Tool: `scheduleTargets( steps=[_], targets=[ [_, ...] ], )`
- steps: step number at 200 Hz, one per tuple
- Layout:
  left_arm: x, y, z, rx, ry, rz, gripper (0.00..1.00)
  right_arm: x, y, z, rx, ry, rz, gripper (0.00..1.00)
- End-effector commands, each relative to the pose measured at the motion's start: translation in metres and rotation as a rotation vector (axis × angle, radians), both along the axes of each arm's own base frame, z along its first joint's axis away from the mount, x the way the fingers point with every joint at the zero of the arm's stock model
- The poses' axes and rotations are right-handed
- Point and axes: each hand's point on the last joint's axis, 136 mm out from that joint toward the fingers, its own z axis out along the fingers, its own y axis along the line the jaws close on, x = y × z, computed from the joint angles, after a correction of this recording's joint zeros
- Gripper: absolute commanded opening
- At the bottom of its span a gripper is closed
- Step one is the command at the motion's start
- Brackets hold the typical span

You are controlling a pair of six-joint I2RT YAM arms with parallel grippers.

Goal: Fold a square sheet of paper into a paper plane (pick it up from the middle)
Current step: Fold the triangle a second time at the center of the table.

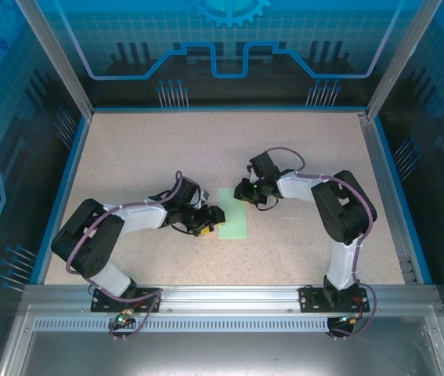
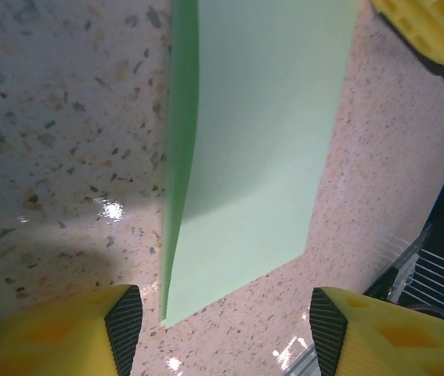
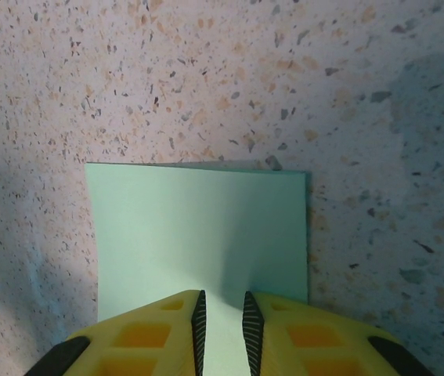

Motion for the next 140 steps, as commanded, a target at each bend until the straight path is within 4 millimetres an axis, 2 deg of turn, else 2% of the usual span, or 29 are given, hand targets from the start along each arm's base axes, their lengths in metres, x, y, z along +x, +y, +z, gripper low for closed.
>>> scheduleTargets(
  steps=[1, 41, 64, 108, 140],
  targets=[
    [-0.001, -0.006, -0.002, -0.010, 0.003, -0.031, 0.63, -0.012, -0.016, -0.032, -0.056, 0.089, -0.030, 0.24],
    [0.018, -0.009, -0.001, 0.005, -0.061, -0.019, 0.63, -0.015, -0.016, -0.035, -0.049, 0.097, -0.027, 0.24],
    [0.026, -0.014, 0.000, -0.003, -0.073, -0.014, 0.59, -0.016, -0.016, -0.036, -0.048, 0.100, -0.027, 0.24],
    [0.033, -0.020, -0.003, -0.013, -0.072, -0.020, 0.57, -0.019, -0.017, -0.039, -0.052, 0.109, -0.024, 0.23],
    [0.033, -0.019, 0.005, -0.011, -0.090, -0.023, 0.46, -0.018, -0.017, -0.040, -0.052, 0.110, -0.026, 0.23]
  ],
)
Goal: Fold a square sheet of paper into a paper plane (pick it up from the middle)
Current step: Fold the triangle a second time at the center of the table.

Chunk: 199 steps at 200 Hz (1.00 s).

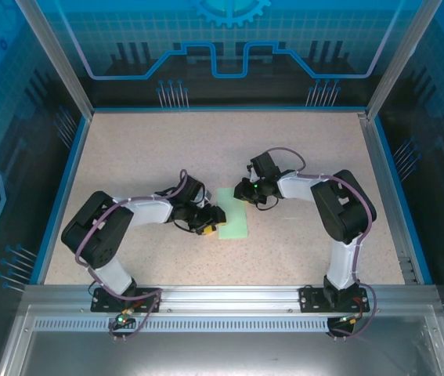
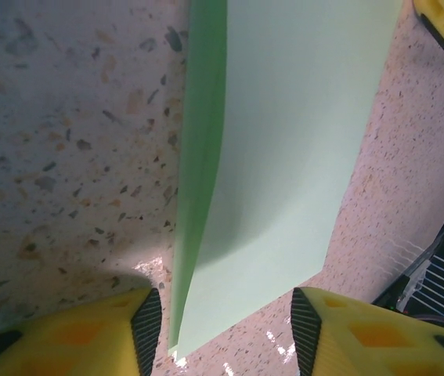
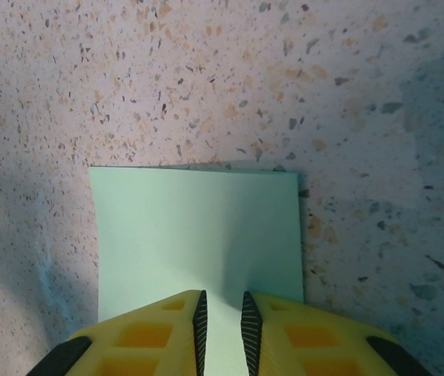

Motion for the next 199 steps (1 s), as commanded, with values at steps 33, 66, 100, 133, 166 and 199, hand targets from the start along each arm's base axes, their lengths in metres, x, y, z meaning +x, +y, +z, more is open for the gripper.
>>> scheduleTargets(
  steps=[33, 66, 100, 133, 166, 199],
  targets=[
    [0.026, -0.010, 0.020, -0.021, -0.157, -0.016, 0.46, -0.020, -0.020, -0.041, -0.079, 0.115, -0.027, 0.23],
    [0.027, -0.013, 0.019, -0.028, -0.153, -0.023, 0.46, -0.020, -0.019, -0.041, -0.078, 0.120, -0.024, 0.23],
    [0.025, -0.014, 0.022, -0.051, -0.148, -0.026, 0.45, -0.021, -0.019, -0.041, -0.079, 0.123, -0.026, 0.23],
    [0.008, -0.012, 0.015, -0.065, -0.105, -0.029, 0.44, -0.020, -0.019, -0.040, -0.076, 0.121, -0.028, 0.23],
    [-0.007, -0.008, 0.009, -0.065, -0.074, -0.031, 0.36, -0.019, -0.019, -0.038, -0.075, 0.119, -0.026, 0.23],
    [-0.016, -0.014, 0.015, -0.101, -0.072, -0.048, 0.29, -0.020, -0.020, -0.039, -0.081, 0.121, -0.027, 0.23]
  ],
)
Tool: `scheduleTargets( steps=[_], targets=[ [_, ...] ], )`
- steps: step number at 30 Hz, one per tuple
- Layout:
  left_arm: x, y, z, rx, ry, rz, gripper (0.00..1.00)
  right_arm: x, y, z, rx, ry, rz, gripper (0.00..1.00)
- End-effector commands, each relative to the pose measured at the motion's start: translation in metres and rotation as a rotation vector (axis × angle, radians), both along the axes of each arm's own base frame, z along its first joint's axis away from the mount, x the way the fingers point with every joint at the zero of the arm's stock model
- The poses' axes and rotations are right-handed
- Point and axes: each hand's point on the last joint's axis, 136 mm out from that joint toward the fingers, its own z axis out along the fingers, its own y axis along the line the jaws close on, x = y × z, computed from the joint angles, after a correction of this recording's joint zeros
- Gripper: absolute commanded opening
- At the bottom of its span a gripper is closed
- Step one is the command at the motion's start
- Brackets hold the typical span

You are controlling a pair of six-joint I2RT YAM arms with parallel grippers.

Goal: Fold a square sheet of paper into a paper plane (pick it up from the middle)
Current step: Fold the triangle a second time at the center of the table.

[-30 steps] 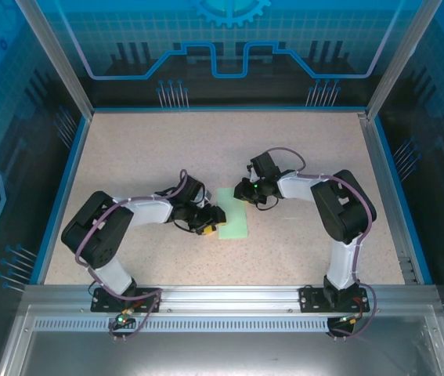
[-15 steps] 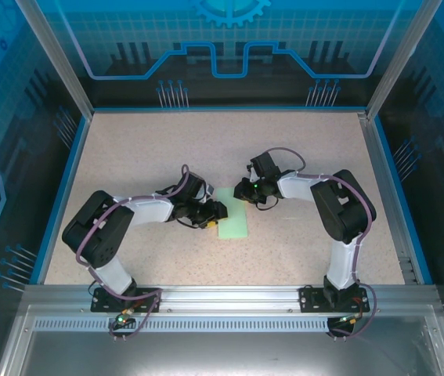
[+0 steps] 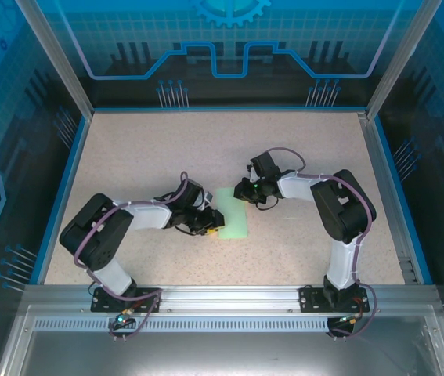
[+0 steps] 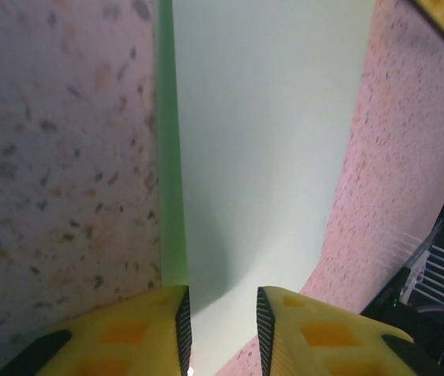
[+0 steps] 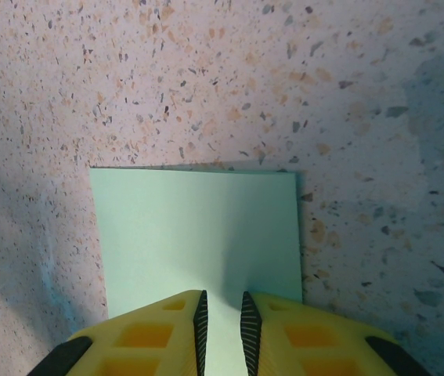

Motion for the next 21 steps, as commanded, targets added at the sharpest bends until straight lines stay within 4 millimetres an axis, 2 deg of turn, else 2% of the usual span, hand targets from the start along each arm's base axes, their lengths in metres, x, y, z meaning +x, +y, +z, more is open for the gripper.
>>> scheduleTargets(
  steps=[1, 5, 11, 16, 21],
  targets=[
    [-0.007, -0.009, 0.017, -0.066, -0.018, -0.030, 0.29, -0.021, -0.021, -0.039, -0.088, 0.122, -0.029, 0.23],
    [-0.003, -0.020, 0.040, -0.118, -0.063, -0.053, 0.27, -0.022, -0.022, -0.041, -0.090, 0.126, -0.032, 0.23],
    [0.009, -0.031, 0.057, -0.155, -0.113, -0.069, 0.29, -0.022, -0.021, -0.041, -0.086, 0.128, -0.033, 0.23],
    [0.026, -0.039, 0.059, -0.169, -0.156, -0.061, 0.34, -0.023, -0.020, -0.041, -0.080, 0.133, -0.031, 0.23],
    [0.037, -0.046, 0.046, -0.167, -0.148, -0.052, 0.37, -0.022, -0.017, -0.036, -0.061, 0.129, -0.022, 0.23]
  ],
)
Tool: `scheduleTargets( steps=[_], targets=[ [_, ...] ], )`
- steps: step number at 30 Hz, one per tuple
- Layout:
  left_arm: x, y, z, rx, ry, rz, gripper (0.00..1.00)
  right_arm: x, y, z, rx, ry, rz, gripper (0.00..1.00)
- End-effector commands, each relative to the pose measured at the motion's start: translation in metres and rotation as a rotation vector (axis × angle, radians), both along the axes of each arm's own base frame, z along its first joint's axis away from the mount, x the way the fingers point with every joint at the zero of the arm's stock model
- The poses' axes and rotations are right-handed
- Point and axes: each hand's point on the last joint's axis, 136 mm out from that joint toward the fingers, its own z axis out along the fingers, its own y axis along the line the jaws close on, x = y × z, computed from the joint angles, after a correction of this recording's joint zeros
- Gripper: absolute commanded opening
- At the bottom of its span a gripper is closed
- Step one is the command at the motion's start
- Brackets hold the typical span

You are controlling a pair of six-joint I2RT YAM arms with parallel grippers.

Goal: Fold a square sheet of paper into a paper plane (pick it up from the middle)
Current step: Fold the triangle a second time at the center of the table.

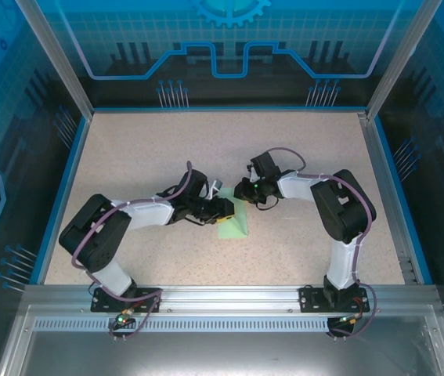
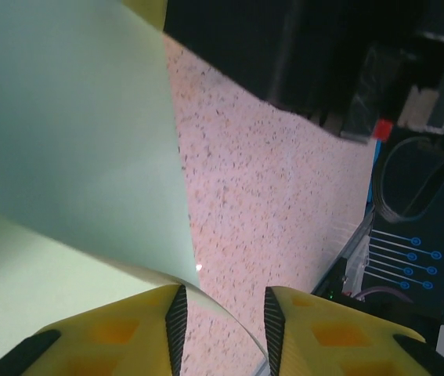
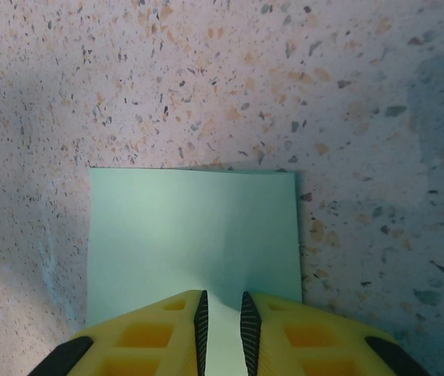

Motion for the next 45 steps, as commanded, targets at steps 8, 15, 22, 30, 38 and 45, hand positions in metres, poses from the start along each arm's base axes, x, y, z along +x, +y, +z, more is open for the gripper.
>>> scheduleTargets(
  steps=[8, 15, 22, 30, 38, 45],
  targets=[
    [0.015, -0.012, -0.012, 0.013, -0.009, 0.000, 0.49, -0.008, -0.007, 0.021, 0.051, 0.004, 0.027, 0.27],
    [0.015, -0.008, -0.021, 0.040, -0.004, 0.006, 0.43, -0.025, -0.026, 0.051, 0.064, -0.074, 0.050, 0.34],
    [0.016, -0.006, -0.025, 0.060, -0.001, 0.012, 0.29, -0.068, -0.034, 0.040, 0.077, -0.035, 0.136, 0.40],
    [0.017, -0.005, -0.028, 0.070, 0.003, 0.017, 0.25, -0.081, -0.014, 0.038, 0.121, -0.033, 0.234, 0.38],
    [0.016, -0.004, -0.029, 0.073, 0.005, 0.017, 0.24, -0.080, -0.008, 0.026, 0.114, 0.000, 0.253, 0.34],
    [0.016, -0.005, -0.027, 0.068, 0.003, 0.016, 0.24, -0.076, -0.002, 0.025, 0.141, 0.000, 0.256, 0.21]
  ],
)
